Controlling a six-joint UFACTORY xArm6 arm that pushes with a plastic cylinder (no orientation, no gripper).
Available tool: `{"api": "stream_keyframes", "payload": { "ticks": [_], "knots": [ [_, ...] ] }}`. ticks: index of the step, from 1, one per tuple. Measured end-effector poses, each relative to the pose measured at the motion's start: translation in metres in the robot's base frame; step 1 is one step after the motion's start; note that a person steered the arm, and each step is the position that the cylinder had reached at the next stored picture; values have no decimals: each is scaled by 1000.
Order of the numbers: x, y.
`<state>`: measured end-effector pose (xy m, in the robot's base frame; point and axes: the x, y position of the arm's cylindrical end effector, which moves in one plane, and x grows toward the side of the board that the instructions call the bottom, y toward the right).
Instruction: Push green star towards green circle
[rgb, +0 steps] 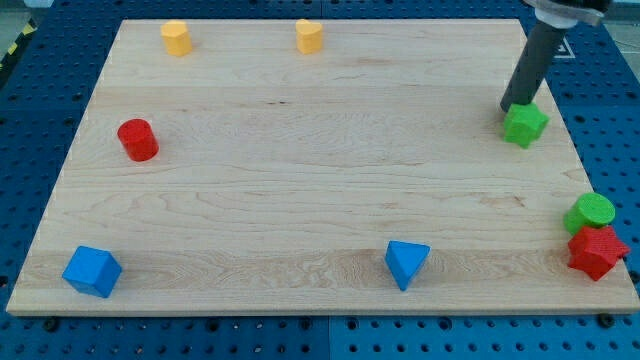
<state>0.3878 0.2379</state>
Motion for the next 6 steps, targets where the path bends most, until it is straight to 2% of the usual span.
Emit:
{"api": "stream_keyframes", "payload": {
  "ticks": [4,6],
  "knots": [
    [49,37],
    [27,-26]
  ]
}}
